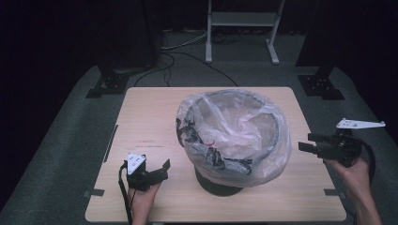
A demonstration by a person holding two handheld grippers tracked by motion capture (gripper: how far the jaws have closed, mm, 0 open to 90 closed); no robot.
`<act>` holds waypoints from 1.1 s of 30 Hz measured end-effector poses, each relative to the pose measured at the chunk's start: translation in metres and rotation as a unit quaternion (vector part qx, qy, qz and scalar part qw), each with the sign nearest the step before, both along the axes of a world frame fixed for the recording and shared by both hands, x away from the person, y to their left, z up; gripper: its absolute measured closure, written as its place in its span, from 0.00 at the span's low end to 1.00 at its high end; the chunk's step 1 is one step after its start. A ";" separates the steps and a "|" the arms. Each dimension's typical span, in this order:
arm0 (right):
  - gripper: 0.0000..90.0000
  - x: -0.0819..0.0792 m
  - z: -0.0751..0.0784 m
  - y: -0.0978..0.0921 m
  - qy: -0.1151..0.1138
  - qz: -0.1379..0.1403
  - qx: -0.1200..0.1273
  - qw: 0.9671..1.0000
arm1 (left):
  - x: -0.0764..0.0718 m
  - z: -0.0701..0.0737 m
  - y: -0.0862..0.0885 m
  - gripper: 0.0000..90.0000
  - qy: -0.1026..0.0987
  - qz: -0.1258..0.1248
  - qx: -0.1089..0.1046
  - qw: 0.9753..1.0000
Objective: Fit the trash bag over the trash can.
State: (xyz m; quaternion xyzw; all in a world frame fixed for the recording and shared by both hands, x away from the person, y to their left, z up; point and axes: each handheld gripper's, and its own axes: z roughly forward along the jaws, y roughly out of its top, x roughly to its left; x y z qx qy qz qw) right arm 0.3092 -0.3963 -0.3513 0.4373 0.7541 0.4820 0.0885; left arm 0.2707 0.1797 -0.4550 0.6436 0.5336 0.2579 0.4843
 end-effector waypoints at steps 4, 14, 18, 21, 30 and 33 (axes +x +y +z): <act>0.29 -0.001 -0.004 -0.001 0.002 -0.003 0.009 1.000 | 0.000 0.000 -0.001 0.03 0.000 0.000 0.000 1.000; 0.29 -0.003 -0.017 0.000 0.010 -0.006 0.008 1.000 | -0.001 0.001 0.001 0.03 0.000 0.001 0.001 1.000; 0.29 -0.004 -0.023 -0.001 0.016 -0.006 0.010 1.000 | -0.001 0.000 0.000 0.03 0.001 0.000 0.001 1.000; 0.29 -0.007 -0.026 -0.001 0.018 -0.007 0.008 1.000 | -0.002 0.001 0.000 0.03 0.000 0.000 0.001 1.000; 0.29 -0.011 -0.038 -0.002 0.027 -0.008 0.009 1.000 | -0.002 0.001 0.000 0.03 -0.001 0.000 0.002 1.000; 0.29 -0.013 -0.041 -0.003 0.029 -0.009 0.009 1.000 | -0.002 0.001 0.000 0.03 -0.002 0.000 0.002 1.000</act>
